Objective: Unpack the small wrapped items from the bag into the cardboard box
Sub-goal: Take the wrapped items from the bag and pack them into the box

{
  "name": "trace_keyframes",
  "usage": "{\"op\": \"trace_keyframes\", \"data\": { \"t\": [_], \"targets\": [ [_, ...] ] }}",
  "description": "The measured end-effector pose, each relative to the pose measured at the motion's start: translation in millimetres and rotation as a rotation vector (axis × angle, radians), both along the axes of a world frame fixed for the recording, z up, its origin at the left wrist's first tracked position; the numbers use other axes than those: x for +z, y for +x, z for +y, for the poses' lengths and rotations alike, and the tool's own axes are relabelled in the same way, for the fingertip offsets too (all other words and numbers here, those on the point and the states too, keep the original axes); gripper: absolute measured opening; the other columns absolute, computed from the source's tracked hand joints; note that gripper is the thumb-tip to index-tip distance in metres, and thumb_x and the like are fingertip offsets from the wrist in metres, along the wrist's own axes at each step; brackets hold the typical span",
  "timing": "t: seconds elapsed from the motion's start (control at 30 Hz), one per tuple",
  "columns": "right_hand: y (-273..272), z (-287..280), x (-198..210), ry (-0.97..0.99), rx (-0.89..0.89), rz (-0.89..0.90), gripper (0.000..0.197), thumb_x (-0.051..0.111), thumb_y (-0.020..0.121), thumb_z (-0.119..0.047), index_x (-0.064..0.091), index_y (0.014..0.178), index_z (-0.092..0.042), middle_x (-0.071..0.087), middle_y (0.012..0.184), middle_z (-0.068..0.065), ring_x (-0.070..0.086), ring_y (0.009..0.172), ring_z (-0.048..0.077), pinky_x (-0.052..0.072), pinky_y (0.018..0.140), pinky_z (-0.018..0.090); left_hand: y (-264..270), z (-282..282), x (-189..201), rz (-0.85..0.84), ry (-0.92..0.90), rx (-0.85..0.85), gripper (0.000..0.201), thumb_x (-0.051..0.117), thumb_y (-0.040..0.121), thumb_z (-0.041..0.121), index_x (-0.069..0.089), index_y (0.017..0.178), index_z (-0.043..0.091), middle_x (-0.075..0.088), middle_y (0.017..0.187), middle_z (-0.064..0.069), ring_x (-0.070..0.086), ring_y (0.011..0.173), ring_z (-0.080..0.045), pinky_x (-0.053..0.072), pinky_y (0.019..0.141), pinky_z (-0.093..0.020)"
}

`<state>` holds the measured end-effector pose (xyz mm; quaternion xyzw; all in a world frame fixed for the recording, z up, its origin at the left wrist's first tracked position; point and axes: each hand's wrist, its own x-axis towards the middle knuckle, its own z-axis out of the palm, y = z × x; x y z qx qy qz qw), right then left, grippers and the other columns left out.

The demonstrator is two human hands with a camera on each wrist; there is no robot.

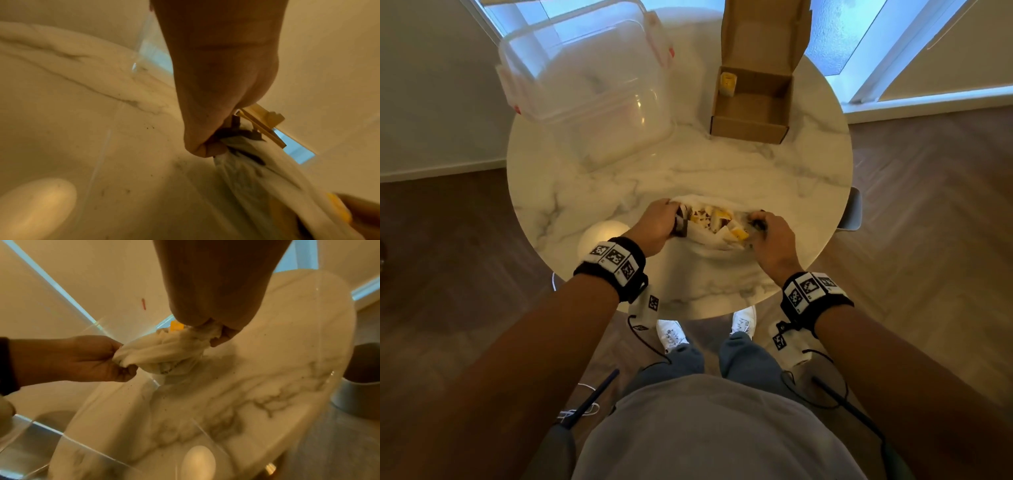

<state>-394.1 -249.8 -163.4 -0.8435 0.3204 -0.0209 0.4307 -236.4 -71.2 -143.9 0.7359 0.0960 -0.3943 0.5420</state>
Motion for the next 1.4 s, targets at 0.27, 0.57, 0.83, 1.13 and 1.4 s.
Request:
{"op": "trace_keyframes", "data": {
  "t": [0.27, 0.57, 0.83, 1.13, 1.4],
  "targets": [
    [-4.9, 10.0, -8.9, 0.001, 0.204, 0.067, 0.079, 0.072, 0.085, -0.023, 0.031, 0.151, -0.01, 0.04, 0.132, 0.012, 0.037, 0.117, 0.014, 0.027, 0.094, 0.012, -21.4, 24.0, 12.8, -0.805, 0.109, -0.551, 0.027, 0.068, 0.088, 0.018, 0.058, 0.112, 0.024, 0.043, 0.12, 0.005, 0.04, 0.107, -0.008, 0.036, 0.097, -0.027],
    [-5.8, 17.2, -0.5, -0.279, 0.194, 0.183, 0.056, 0.068, 0.084, -0.055, 0.063, 0.125, -0.018, 0.043, 0.13, 0.01, 0.049, 0.114, 0.032, 0.046, 0.095, 0.04, 2.3, 32.2, -11.5, -0.714, 0.136, -0.647, 0.057, 0.066, 0.085, 0.002, 0.051, 0.138, 0.016, 0.045, 0.136, -0.013, 0.047, 0.124, -0.023, 0.034, 0.104, -0.022],
    [36.2, -0.4, 16.0, -0.18, 0.383, 0.036, 0.036, 0.058, 0.091, -0.02, 0.063, 0.126, -0.018, 0.053, 0.13, 0.011, 0.054, 0.118, 0.029, 0.048, 0.097, 0.04, 7.7, 31.0, -5.4, -0.704, 0.223, -0.514, 0.03, 0.062, 0.093, 0.024, 0.056, 0.123, 0.025, 0.047, 0.128, -0.012, 0.053, 0.109, -0.026, 0.044, 0.087, -0.026],
    [89.2, -35.9, 12.7, -0.156, 0.455, 0.016, 0.044, 0.068, 0.085, -0.009, 0.063, 0.129, -0.008, 0.058, 0.13, 0.017, 0.056, 0.119, 0.033, 0.041, 0.102, 0.031, 24.5, -7.0, -10.8, -0.608, 0.311, -0.378, 0.049, 0.064, 0.092, 0.019, 0.051, 0.14, 0.019, 0.051, 0.132, -0.015, 0.051, 0.123, -0.029, 0.041, 0.102, -0.029],
    [134.1, -61.7, 18.4, -0.075, 0.532, 0.001, 0.053, 0.065, 0.09, -0.011, 0.051, 0.141, -0.011, 0.052, 0.137, 0.013, 0.049, 0.128, 0.026, 0.031, 0.101, 0.019, 51.2, -29.4, -5.5, -0.651, 0.316, -0.243, 0.054, 0.064, 0.091, 0.015, 0.049, 0.142, 0.026, 0.051, 0.135, -0.011, 0.052, 0.119, -0.022, 0.05, 0.1, -0.036]
  ]
}}
